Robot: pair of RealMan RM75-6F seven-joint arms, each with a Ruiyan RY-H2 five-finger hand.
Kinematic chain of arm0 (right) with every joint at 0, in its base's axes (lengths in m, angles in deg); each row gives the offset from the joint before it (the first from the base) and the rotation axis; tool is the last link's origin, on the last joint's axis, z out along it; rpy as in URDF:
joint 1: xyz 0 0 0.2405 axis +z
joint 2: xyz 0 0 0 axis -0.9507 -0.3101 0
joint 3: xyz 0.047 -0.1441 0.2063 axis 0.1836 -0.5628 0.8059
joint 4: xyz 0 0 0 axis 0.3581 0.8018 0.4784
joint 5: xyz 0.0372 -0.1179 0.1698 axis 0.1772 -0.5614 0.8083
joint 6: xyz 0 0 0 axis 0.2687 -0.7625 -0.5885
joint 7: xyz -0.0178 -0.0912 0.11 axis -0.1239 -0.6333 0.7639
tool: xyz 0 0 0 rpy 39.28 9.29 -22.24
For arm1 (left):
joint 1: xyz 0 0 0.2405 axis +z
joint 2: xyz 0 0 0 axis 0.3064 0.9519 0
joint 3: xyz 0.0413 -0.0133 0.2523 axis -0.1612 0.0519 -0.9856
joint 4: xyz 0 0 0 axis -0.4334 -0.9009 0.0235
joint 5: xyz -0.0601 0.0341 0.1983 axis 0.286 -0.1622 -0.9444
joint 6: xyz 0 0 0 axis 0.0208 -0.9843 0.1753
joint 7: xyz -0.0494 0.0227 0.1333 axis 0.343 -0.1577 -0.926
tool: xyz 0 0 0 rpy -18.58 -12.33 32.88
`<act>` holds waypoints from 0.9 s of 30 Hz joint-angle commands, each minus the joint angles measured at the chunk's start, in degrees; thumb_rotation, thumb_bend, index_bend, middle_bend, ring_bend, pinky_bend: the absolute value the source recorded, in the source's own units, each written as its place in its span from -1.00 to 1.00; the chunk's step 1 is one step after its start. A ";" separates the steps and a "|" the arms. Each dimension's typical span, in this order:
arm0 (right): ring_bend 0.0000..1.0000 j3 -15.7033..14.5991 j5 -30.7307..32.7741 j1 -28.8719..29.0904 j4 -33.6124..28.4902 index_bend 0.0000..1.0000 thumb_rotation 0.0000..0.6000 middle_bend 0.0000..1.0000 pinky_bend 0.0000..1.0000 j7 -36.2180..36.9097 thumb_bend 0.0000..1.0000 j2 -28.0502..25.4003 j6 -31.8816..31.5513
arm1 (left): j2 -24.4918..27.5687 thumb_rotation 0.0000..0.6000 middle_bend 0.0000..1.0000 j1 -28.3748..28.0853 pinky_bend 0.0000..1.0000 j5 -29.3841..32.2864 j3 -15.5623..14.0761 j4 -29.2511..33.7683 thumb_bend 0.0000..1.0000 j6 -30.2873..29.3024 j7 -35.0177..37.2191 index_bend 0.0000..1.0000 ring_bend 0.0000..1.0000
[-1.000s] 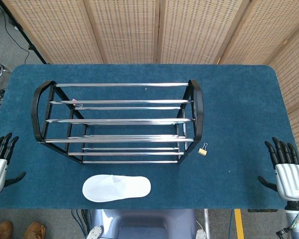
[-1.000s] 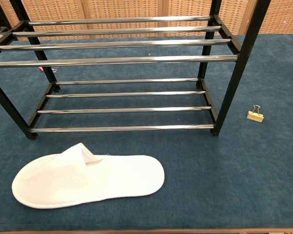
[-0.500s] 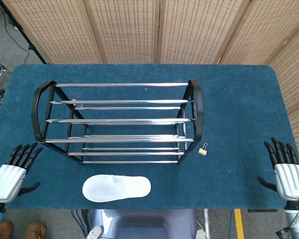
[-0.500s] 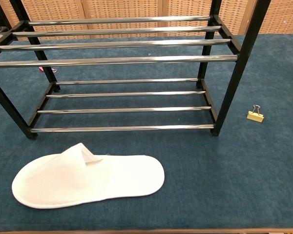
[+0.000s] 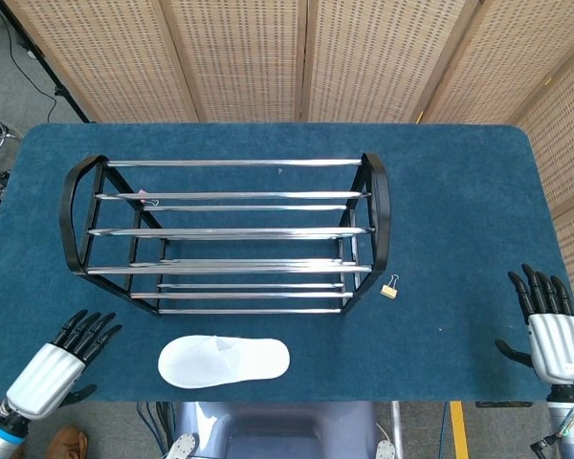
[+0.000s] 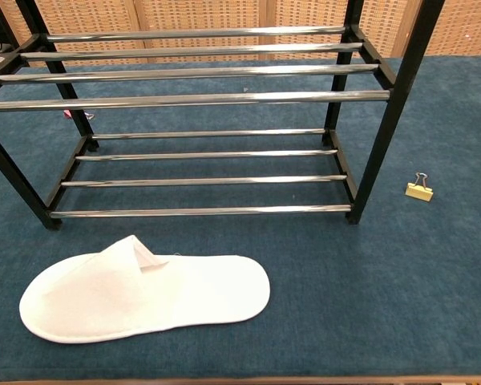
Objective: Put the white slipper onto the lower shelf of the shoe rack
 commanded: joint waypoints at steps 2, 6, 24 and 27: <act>-1.00 -0.02 0.06 -0.02 -0.13 -1.00 1.00 -1.00 -1.00 -0.01 -1.00 -0.08 0.04 | -1.26 1.00 -1.00 -0.49 -1.00 -1.39 -0.90 -0.70 -1.00 0.94 -1.25 -1.00 -1.00; -1.00 -0.06 0.11 -0.05 -0.23 -1.00 1.00 -1.00 -1.00 0.07 -1.00 -0.18 0.11 | -2.87 1.00 -1.00 -2.14 -1.00 -3.38 -1.16 -1.29 -1.00 2.75 -2.49 -1.00 -1.00; -1.00 0.25 1.30 0.10 -0.17 -1.00 1.00 -1.00 -1.00 0.71 -1.00 -0.53 0.93 | -12.50 1.00 -1.00 -8.20 -1.00 -7.02 -0.57 0.00 -1.00 9.63 -7.76 -1.00 -1.00; -1.00 0.26 1.36 0.11 -0.20 -1.00 1.00 -1.00 -1.00 0.86 -1.00 -0.61 1.00 | -13.56 1.00 -1.00 -8.70 -1.00 -6.67 -0.26 0.27 -1.00 10.62 -8.97 -1.00 -1.00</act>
